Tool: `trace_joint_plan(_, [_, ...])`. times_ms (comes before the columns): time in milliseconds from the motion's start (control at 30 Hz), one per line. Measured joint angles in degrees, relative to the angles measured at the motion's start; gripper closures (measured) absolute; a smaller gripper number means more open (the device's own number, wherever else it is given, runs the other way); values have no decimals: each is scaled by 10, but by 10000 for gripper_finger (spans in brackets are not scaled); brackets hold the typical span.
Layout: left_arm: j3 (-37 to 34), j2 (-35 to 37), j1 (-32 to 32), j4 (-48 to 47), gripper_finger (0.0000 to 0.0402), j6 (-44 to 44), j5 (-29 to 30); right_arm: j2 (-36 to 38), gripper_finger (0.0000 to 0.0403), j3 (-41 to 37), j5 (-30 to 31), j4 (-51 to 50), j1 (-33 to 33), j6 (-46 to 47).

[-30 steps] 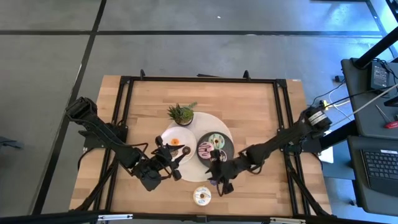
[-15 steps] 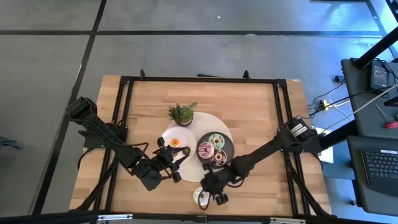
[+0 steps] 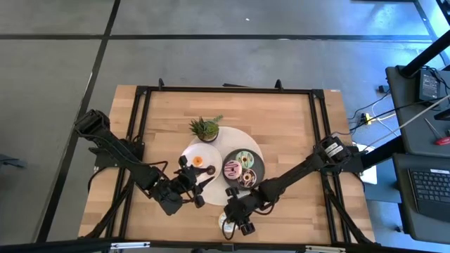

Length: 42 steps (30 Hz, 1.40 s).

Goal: Pick & Place donuts
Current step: Put the large white donut on the gray plate

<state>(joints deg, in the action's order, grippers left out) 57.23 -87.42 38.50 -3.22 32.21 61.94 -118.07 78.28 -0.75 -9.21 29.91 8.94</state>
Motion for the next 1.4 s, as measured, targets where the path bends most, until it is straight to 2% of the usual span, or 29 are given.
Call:
trace_joint_plan(233, [0, 0, 0, 0, 260, 0, -1, -3, 179, 0, 7, 2, 0, -21])
trace_joint_plan(333, [0, 0, 0, 0, 260, 0, -1, -3, 177, 0, 40, 1, 0, -17])
trace_joint_plan(767, [0, 0, 0, 0, 260, 0, -4, -34, 188, 0, 36, 11, 2, 18])
trace_joint_plan(900, [0, 0, 0, 0, 260, 0, -4, -34, 214, 0, 36, 6, 2, 29])
trace_joint_plan(1200, [0, 0, 0, 0, 260, 0, -5, -21, 321, -1, 9, -11, -4, 21])
trace_joint_plan(1400, [0, 0, 0, 0, 260, 0, -22, 52, 344, -1, -4, -101, -22, -17])
